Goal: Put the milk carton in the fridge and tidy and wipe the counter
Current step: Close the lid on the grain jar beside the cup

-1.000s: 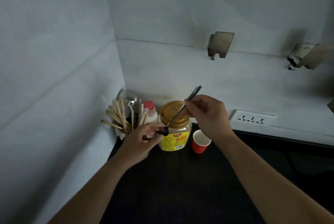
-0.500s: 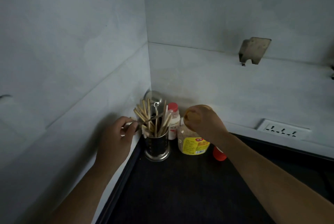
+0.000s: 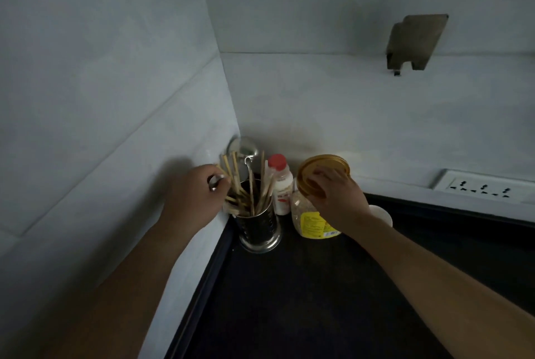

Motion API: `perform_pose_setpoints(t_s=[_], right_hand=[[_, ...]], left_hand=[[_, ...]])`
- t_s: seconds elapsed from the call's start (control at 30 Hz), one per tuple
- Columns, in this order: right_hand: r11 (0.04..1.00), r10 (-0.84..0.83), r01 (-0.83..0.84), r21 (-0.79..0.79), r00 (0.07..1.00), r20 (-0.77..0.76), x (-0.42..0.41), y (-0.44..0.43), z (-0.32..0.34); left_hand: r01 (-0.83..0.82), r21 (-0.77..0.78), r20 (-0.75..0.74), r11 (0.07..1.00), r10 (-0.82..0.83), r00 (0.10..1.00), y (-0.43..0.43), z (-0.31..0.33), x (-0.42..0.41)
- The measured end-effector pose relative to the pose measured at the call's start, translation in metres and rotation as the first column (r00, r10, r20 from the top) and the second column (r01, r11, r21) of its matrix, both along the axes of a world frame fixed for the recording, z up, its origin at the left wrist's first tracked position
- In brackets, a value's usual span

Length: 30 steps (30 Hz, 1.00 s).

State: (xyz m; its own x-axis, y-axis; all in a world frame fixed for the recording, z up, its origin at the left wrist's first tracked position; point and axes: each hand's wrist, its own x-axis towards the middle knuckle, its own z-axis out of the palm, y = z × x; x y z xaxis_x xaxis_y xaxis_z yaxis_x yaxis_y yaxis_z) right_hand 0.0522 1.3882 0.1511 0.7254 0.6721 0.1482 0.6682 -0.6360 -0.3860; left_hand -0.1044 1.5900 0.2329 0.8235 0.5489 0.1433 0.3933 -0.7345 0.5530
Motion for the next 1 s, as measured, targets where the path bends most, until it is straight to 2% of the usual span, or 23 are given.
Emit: perform_pose_setpoints(t_s=[0.23,0.33,0.6,0.73,0.83,1.0], right_hand=[[0.999,0.021,-0.021,0.040,1.000,0.008,0.001,-0.005,-0.003],[0.997,0.027,-0.028,0.067,1.000,0.006,0.001,-0.007,-0.006],[0.993,0.012,-0.014,0.121,1.000,0.018,0.002,-0.006,-0.016],[0.996,0.017,-0.020,0.090,0.999,0.039,-0.002,-0.008,-0.016],[1.000,0.017,-0.018,0.011,0.999,0.041,-0.008,-0.013,-0.012],[0.991,-0.135,0.135,-0.007,0.991,-0.017,-0.035,-0.039,0.004]], left_hand=[[0.123,0.073,-0.090,0.990,-0.116,0.989,-0.002,-0.020,0.043],[0.175,0.137,-0.189,0.975,-0.148,0.971,0.000,-0.031,0.051],[0.232,0.114,-0.216,0.966,-0.204,0.955,0.011,-0.059,0.050],[0.219,0.063,-0.187,0.974,-0.204,0.961,0.012,-0.066,0.053],[0.194,0.081,-0.156,0.978,-0.180,0.971,0.009,-0.058,0.053],[0.188,0.116,-0.032,0.975,-0.186,0.982,-0.015,-0.031,0.041]])
